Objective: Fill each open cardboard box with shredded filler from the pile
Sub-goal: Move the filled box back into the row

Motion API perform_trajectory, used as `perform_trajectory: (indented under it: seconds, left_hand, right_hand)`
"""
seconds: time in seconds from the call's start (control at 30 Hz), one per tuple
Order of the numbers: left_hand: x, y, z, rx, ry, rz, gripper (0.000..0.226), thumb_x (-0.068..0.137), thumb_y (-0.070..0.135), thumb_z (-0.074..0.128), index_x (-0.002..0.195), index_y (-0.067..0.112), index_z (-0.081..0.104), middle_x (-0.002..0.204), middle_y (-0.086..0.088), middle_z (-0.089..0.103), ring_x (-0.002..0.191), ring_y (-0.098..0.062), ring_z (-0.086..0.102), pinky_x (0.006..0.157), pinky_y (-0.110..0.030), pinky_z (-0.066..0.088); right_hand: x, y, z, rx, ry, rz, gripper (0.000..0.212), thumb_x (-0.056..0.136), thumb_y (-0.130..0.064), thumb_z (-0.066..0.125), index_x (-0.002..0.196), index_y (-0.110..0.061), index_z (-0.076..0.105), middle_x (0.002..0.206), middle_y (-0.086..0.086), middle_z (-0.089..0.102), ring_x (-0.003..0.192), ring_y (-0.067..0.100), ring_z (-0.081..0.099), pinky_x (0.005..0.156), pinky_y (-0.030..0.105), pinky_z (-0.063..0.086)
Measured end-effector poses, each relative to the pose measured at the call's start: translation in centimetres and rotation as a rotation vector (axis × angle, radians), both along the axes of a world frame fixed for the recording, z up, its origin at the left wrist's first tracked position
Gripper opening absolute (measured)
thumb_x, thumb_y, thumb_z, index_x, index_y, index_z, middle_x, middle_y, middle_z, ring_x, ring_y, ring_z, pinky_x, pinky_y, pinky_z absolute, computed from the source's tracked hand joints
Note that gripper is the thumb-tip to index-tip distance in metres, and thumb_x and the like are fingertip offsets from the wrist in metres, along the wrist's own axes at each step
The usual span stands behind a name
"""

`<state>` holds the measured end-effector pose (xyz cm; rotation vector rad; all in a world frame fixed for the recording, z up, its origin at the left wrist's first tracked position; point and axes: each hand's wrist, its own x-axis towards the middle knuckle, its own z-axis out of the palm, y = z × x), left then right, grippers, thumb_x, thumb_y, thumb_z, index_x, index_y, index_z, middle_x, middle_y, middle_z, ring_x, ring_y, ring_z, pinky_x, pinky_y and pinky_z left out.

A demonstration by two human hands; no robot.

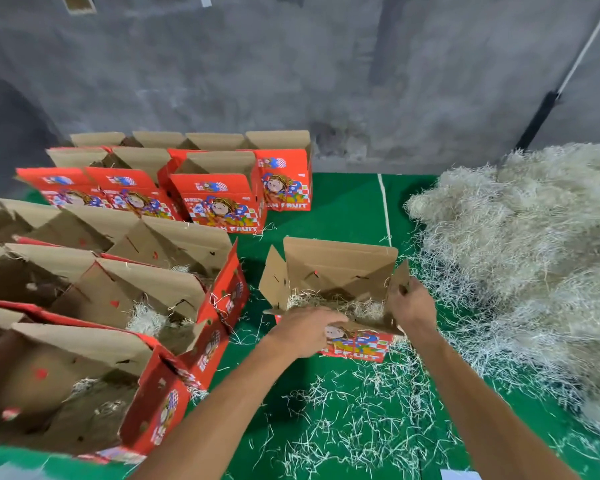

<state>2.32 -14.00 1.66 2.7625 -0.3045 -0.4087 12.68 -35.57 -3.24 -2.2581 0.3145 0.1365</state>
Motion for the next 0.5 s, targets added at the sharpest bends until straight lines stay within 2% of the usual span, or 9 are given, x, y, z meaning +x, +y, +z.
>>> perform_trajectory:
  seconds: [0.1, 0.2, 0.27, 0.37, 0.43, 0.5]
  left_hand:
    - [1.2, -0.2, 0.4, 0.069, -0.111, 0.028, 0.062, 0.087, 0.001, 0.056, 0.136, 0.039, 0.053, 0.141, 0.007, 0.056, 0.126, -0.014, 0.051, 0.115, -0.046, 0.025]
    - [2.1, -0.5, 0.2, 0.121, -0.202, 0.039, 0.057, 0.085, 0.005, 0.061, 0.132, 0.037, 0.059, 0.13, 0.008, 0.063, 0.123, -0.013, 0.049, 0.117, -0.046, 0.014]
    - [2.7, -0.3, -0.2, 0.12, -0.26, 0.073, 0.057, 0.084, 0.003, 0.063, 0.131, 0.035, 0.059, 0.13, 0.01, 0.062, 0.123, -0.014, 0.047, 0.117, -0.045, 0.013]
    - [4.3, 0.3, -0.3, 0.124, -0.338, 0.09, 0.053, 0.085, 0.003, 0.061, 0.128, 0.034, 0.06, 0.125, 0.011, 0.062, 0.12, -0.015, 0.045, 0.116, -0.046, 0.014]
    - [5.6, 0.4, -0.2, 0.126, -0.354, 0.071, 0.047, 0.084, 0.006, 0.062, 0.122, 0.034, 0.063, 0.12, 0.013, 0.063, 0.115, -0.014, 0.045, 0.114, -0.044, 0.016]
    - [7.2, 0.9, -0.1, 0.131, -0.361, 0.061, 0.042, 0.084, 0.008, 0.064, 0.118, 0.033, 0.065, 0.115, 0.015, 0.063, 0.112, -0.014, 0.046, 0.114, -0.044, 0.015]
  right_hand:
    - [-0.4, -0.5, -0.2, 0.025, -0.052, -0.04, 0.023, 0.102, -0.029, 0.053, 0.1, -0.007, 0.059, 0.07, 0.005, 0.066, 0.046, 0.011, 0.056, 0.037, 0.019, 0.043]
    - [-0.9, -0.8, -0.3, 0.051, -0.092, -0.064, 0.025, 0.103, -0.029, 0.05, 0.101, -0.007, 0.061, 0.066, 0.004, 0.062, 0.046, 0.012, 0.055, 0.041, 0.025, 0.051]
    - [-1.1, -0.8, -0.7, 0.097, -0.076, -0.075, 0.023, 0.103, -0.024, 0.051, 0.111, -0.004, 0.061, 0.068, 0.005, 0.063, 0.045, 0.011, 0.055, 0.036, 0.02, 0.044]
    - [-1.3, -0.4, -0.9, 0.172, -0.06, -0.12, 0.025, 0.104, -0.021, 0.051, 0.124, -0.008, 0.059, 0.079, 0.004, 0.067, 0.058, 0.013, 0.064, 0.037, 0.014, 0.041]
    - [-1.4, 0.2, -0.7, 0.165, -0.077, -0.157, 0.02, 0.104, -0.021, 0.051, 0.117, -0.01, 0.061, 0.078, 0.0, 0.066, 0.059, 0.009, 0.061, 0.037, 0.013, 0.038]
    - [-1.1, 1.1, -0.7, 0.164, -0.118, -0.179, 0.016, 0.103, -0.022, 0.052, 0.106, -0.01, 0.063, 0.079, 0.003, 0.068, 0.065, 0.014, 0.064, 0.046, 0.02, 0.043]
